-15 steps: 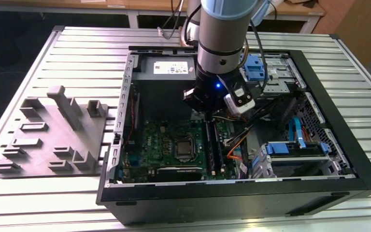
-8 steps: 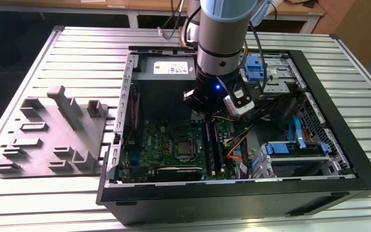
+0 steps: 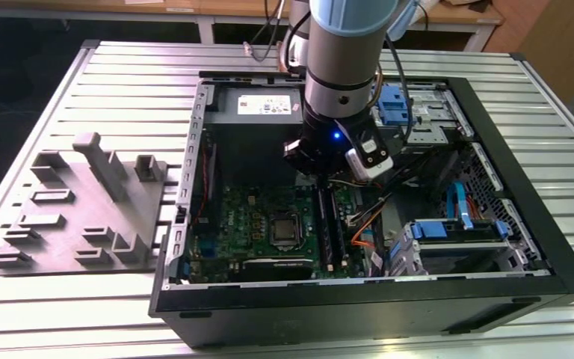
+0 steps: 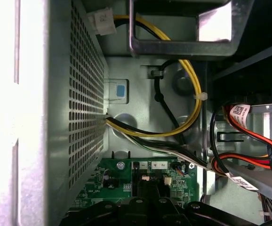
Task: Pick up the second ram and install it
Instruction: 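Press down the second ram until it locks into place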
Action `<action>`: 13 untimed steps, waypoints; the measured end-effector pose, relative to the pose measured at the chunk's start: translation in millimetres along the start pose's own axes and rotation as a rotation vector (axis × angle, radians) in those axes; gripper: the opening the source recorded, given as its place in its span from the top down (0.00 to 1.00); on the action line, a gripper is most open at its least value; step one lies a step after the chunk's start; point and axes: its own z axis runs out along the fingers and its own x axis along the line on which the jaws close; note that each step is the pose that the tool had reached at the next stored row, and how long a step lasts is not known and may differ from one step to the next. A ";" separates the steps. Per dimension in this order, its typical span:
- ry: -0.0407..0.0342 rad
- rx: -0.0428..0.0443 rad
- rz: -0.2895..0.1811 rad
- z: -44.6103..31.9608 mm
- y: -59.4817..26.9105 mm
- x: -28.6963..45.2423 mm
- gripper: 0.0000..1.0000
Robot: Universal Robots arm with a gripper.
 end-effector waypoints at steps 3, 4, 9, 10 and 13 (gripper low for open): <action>-0.0001 -0.0001 0.000 0.7 0.0 0.0 0.90; 0.0000 0.0000 0.000 1.3 -0.1 0.1 0.90; -0.0001 -0.0006 0.000 1.5 -0.1 0.0 0.90; -0.0003 -0.0011 0.000 0.6 -0.1 0.0 0.90; -0.0001 -0.0008 0.000 -5.7 0.1 -0.3 0.90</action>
